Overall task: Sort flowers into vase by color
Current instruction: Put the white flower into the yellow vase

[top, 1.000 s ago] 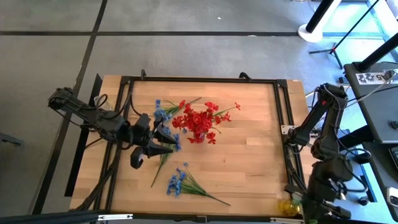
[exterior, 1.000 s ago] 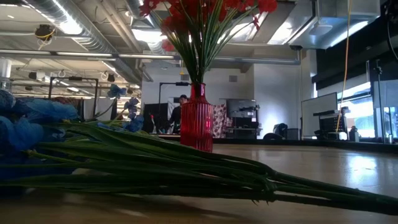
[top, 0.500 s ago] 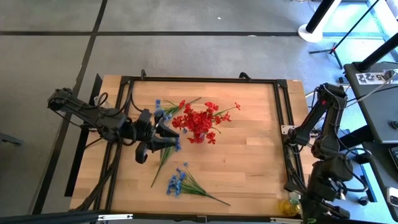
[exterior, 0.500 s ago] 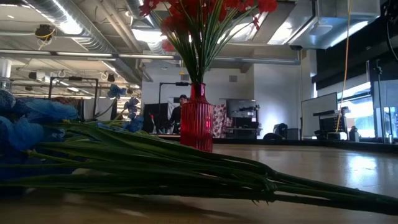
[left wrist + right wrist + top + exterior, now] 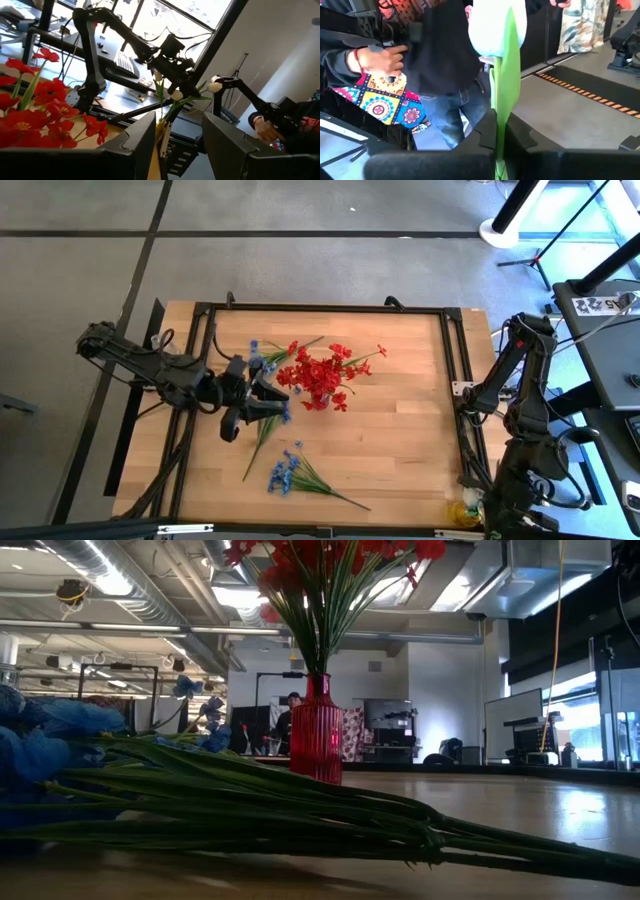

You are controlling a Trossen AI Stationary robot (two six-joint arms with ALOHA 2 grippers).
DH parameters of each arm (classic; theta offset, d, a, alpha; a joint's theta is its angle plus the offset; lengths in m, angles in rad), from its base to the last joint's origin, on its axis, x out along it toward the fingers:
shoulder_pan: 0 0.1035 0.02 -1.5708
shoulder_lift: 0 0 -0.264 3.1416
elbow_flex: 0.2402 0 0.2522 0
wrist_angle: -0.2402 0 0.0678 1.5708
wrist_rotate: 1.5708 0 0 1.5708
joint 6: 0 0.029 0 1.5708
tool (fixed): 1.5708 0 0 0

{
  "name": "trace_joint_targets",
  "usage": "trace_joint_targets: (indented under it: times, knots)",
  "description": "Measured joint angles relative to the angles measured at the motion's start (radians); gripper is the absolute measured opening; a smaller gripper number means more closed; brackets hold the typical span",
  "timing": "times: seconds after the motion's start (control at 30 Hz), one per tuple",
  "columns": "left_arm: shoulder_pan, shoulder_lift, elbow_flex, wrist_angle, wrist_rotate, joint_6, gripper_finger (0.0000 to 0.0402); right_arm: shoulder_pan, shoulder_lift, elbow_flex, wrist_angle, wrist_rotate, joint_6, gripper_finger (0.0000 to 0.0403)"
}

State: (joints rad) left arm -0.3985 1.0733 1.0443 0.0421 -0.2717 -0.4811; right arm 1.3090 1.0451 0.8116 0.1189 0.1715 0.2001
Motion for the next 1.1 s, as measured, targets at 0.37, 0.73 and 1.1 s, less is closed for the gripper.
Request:
trace_joint_targets:
  times: [0.37, 0.73, 1.1]
  knots:
    - [0.026, 0.000, 0.000, -0.008, 0.000, -0.010, 0.0156, 0.001, -0.001, 0.000, -0.174, -0.041, 0.090, 0.0047]
    - [0.026, 0.000, 0.000, -0.012, 0.005, -0.002, 0.0156, 0.000, -0.001, 0.042, -0.375, -0.103, 0.229, 0.0089]
    - [0.030, 0.006, 0.000, -0.009, -0.082, -0.026, 0.0156, 0.000, -0.002, 0.291, -0.746, -0.190, 0.372, 0.0174]
